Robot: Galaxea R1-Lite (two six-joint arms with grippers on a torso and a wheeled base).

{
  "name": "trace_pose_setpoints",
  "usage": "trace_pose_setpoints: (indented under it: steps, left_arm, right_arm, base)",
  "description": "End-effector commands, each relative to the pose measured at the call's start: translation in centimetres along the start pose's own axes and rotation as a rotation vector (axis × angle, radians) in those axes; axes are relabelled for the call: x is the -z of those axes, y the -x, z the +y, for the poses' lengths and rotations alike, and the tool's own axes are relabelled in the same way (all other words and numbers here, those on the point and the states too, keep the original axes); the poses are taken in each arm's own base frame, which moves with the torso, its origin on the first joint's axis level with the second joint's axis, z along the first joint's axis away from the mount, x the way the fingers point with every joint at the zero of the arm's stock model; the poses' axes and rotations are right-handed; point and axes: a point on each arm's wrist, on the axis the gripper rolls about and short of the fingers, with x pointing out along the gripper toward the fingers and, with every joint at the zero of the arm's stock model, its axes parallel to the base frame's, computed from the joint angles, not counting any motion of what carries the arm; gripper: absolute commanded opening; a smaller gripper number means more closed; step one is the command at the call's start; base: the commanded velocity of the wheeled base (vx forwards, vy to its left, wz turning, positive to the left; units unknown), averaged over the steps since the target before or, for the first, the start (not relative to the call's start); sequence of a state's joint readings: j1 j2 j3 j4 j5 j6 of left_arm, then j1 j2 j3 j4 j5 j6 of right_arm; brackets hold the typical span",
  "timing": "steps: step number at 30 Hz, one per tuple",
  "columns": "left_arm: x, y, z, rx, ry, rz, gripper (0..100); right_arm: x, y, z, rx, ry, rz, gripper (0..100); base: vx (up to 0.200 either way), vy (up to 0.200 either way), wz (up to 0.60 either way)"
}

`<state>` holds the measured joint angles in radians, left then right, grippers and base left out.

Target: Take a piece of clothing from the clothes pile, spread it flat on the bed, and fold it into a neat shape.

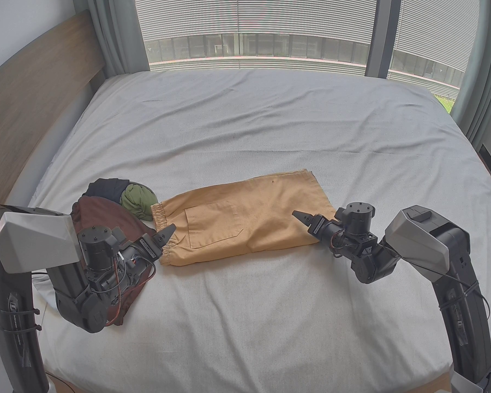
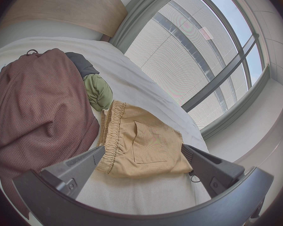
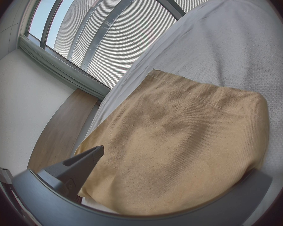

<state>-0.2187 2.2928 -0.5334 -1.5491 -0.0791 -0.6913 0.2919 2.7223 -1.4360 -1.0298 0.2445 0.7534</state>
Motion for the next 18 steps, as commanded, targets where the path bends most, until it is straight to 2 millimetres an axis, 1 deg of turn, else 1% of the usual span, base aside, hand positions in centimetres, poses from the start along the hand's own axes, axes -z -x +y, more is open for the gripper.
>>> trace_pose_setpoints:
  steps: [1,8,9,14,18]
  left_arm:
    - [0.06,-0.03,0.02,0.0,0.001,0.002,100]
    - [0.07,-0.07,0.04,0.0,0.002,0.002,100]
    - [0.07,-0.07,0.04,0.0,0.002,0.002,100]
    - [0.04,-0.06,0.08,-0.001,0.004,0.001,100]
    - [-0.02,-0.09,0.1,-0.001,0.004,-0.001,100]
  right_arm:
    - [0.56,-0.16,-0.39,0.006,-0.005,0.016,100]
    - [0.57,-0.1,-0.59,0.01,-0.006,0.016,100]
    - [0.62,-0.11,-0.64,0.011,-0.007,0.017,0]
    - [0.67,0.02,-0.96,0.021,-0.01,0.018,0]
    - [0.59,0.42,-0.86,0.023,-0.007,0.018,0]
  base:
    - [0.0,0.0,0.0]
    - [0.0,0.0,0.0]
    - [0.0,0.0,0.0]
    - [0.0,0.0,0.0]
    - [0.0,0.0,0.0]
